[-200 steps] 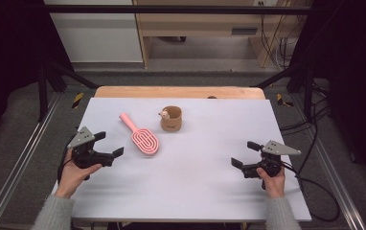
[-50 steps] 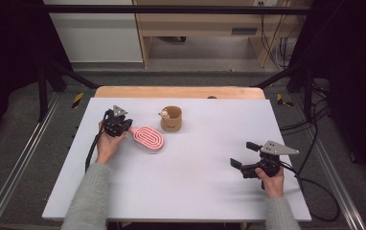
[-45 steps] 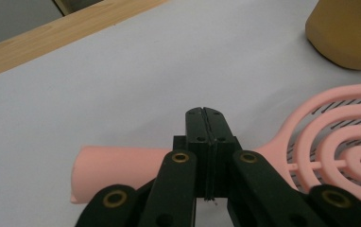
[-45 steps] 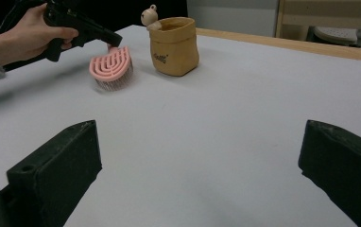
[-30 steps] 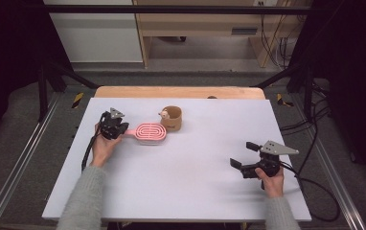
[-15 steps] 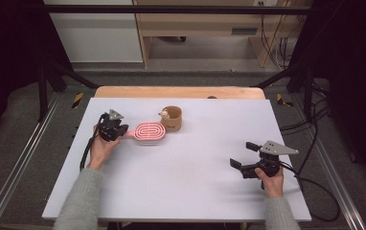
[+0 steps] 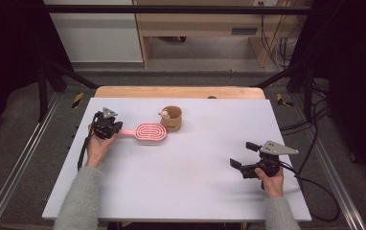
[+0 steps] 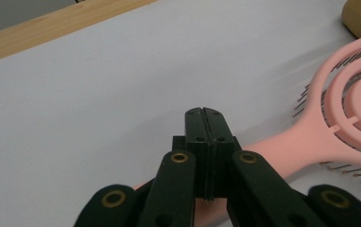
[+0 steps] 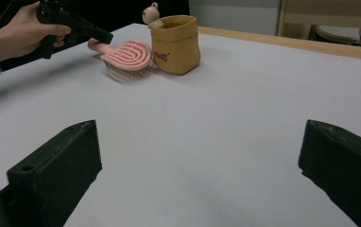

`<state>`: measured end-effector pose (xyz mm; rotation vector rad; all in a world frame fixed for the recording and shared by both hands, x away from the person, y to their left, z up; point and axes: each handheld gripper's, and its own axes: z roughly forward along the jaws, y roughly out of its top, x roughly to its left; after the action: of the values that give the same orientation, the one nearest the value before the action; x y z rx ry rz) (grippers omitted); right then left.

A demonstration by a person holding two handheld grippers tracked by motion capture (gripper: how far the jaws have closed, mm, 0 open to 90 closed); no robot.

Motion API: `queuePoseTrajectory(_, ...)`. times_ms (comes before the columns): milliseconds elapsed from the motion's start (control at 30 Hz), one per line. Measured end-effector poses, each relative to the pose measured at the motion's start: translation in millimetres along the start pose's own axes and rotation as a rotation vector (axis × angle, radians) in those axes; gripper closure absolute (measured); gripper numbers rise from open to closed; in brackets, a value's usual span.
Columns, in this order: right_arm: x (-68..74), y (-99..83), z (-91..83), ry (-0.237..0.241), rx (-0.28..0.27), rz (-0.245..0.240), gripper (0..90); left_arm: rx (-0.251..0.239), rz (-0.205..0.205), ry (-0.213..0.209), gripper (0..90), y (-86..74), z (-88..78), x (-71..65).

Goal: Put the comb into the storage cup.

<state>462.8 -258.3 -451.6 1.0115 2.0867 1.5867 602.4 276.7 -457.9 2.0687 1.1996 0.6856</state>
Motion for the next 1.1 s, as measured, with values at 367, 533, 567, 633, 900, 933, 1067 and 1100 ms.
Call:
queuePoseTrajectory(367, 0.0, 0.0, 0.0, 0.001, -0.001, 0.000, 0.3, 0.053, -0.001, -0.029, 89.7, -4.8, -8.0, 2.1)
queuePoseTrajectory(533, 0.2, -0.2, 0.6, 0.003, 0.003, 0.000, 0.3, 0.057, 0.007, -0.044, 89.7, -7.5, -13.6, 0.7)
queuePoseTrajectory(567, 0.2, -0.1, 0.4, 0.004, 0.002, 0.001, 0.3, 0.057, 0.007, -0.048, 89.6, -8.1, -14.5, 0.5)
queuePoseTrajectory(633, 0.2, 0.0, 0.3, 0.002, 0.002, 0.001, 0.3, 0.056, 0.005, -0.058, 89.6, -8.9, -16.6, -0.6)
queuePoseTrajectory(900, 0.2, -0.1, 0.4, 0.005, 0.003, 0.001, 0.3, 0.057, 0.022, -0.078, 89.5, -10.3, -23.2, -4.8)
queuePoseTrajectory(933, 0.2, -0.1, 0.5, 0.005, 0.003, 0.001, 0.3, 0.059, 0.027, -0.076, 89.5, -10.3, -23.6, -5.0)
queuePoseTrajectory(1067, 0.2, -0.3, 0.8, 0.006, 0.003, 0.000, 0.3, 0.060, 0.028, -0.060, 89.6, -11.0, -22.1, -3.3)
queuePoseTrajectory(1100, 0.2, -0.3, 0.7, 0.006, 0.003, 0.000, 0.3, 0.061, 0.025, -0.055, 89.7, -11.5, -21.2, -2.2)
